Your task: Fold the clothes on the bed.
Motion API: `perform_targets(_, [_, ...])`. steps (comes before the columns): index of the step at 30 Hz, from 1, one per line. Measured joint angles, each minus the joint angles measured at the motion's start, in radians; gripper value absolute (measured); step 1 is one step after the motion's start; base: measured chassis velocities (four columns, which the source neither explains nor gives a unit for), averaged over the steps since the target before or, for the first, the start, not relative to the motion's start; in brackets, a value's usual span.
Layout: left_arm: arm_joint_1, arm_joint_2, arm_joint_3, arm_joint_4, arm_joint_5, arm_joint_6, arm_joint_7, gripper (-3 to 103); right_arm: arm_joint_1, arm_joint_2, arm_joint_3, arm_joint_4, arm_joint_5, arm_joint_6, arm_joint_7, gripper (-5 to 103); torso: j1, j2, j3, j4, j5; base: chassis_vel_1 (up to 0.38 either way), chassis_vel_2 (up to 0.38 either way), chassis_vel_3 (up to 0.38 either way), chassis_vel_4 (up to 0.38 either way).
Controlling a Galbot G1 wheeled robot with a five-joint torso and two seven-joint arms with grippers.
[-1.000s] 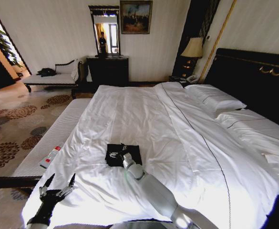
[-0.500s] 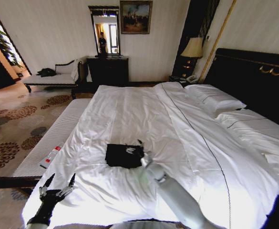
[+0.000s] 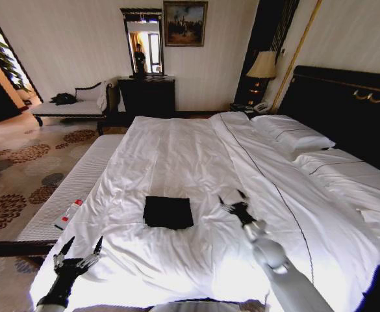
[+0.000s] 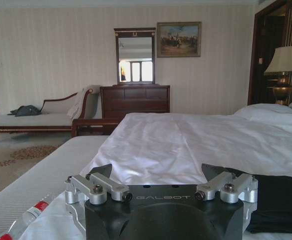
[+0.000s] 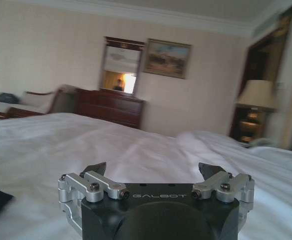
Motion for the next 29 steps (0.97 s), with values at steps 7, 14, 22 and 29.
perform_targets(7, [0.0, 0.0, 0.0, 0.0, 0.0, 0.0, 0.0, 100, -0.176, 0.058, 0.128, 0.064, -0.002, 0.083, -0.031, 100, 0.0, 0.0, 0.0, 0.0, -0.0003, 0.0, 0.0, 0.0, 0.0])
perform_targets(14, [0.0, 0.0, 0.0, 0.0, 0.0, 0.0, 0.0, 100, -0.256, 0.112, 0.137, 0.133, -0.009, 0.119, -0.05, 100, 0.0, 0.0, 0.0, 0.0, -0.0003, 0.0, 0.0, 0.0, 0.0])
perform_targets(22, [0.0, 0.0, 0.0, 0.0, 0.0, 0.0, 0.0, 100, -0.256, 0.118, 0.132, 0.131, -0.01, 0.129, -0.063, 100, 0.0, 0.0, 0.0, 0.0002, -0.0003, 0.0, 0.0, 0.0, 0.0])
perform_targets(29, [0.0, 0.0, 0.0, 0.0, 0.0, 0.0, 0.0, 100, -0.253, 0.118, 0.128, 0.128, -0.009, 0.127, -0.063, 100, 0.0, 0.0, 0.0, 0.0001, -0.0003, 0.0, 0.0, 0.0, 0.0])
